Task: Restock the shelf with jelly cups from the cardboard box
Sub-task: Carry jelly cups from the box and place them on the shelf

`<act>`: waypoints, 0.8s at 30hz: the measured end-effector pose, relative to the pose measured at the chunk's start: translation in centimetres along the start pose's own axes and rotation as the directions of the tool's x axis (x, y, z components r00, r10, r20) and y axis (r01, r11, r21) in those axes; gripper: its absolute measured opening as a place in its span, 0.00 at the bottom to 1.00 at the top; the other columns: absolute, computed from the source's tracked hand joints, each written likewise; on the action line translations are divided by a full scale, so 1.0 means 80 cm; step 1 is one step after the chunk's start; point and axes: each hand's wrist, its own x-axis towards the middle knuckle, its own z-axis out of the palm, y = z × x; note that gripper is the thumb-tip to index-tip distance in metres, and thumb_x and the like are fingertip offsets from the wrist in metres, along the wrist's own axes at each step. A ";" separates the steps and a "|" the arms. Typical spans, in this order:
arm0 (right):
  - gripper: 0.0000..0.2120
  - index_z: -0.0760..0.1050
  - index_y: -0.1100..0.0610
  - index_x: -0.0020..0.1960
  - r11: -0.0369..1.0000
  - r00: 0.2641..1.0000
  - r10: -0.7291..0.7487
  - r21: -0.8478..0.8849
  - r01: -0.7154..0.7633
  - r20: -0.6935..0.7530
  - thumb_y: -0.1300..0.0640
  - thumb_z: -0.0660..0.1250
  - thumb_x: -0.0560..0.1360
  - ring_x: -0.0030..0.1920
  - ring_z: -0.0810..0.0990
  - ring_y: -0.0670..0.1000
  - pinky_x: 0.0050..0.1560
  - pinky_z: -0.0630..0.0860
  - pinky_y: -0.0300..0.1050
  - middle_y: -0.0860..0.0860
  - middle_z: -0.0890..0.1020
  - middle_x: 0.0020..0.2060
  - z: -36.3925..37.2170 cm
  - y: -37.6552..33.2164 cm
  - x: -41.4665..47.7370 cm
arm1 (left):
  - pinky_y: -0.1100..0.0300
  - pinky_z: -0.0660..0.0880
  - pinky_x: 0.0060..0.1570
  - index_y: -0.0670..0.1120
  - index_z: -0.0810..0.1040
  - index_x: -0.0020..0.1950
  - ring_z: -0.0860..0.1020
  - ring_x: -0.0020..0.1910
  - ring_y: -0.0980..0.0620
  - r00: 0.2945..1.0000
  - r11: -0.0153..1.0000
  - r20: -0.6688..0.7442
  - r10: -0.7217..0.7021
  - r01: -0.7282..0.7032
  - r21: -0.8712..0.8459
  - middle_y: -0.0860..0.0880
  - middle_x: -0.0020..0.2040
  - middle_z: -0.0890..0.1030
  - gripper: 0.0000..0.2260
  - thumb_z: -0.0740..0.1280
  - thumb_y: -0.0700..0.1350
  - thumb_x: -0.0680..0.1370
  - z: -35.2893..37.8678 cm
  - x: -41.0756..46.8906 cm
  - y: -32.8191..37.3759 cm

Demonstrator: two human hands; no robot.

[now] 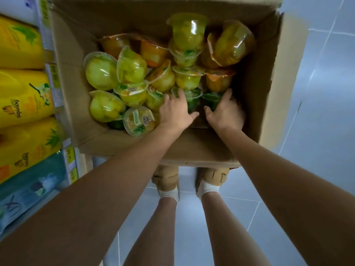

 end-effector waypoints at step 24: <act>0.39 0.57 0.61 0.70 0.965 0.993 -0.106 0.245 0.091 0.045 0.47 0.73 0.70 0.57 0.78 0.59 0.51 0.75 0.51 0.58 0.76 0.59 -0.197 -0.024 -0.161 | 0.56 0.68 0.43 0.49 0.67 0.62 0.76 0.58 0.44 0.984 0.934 -0.073 -0.163 0.130 -0.333 0.48 0.58 0.78 0.29 0.71 0.61 0.69 -0.178 -0.175 -0.007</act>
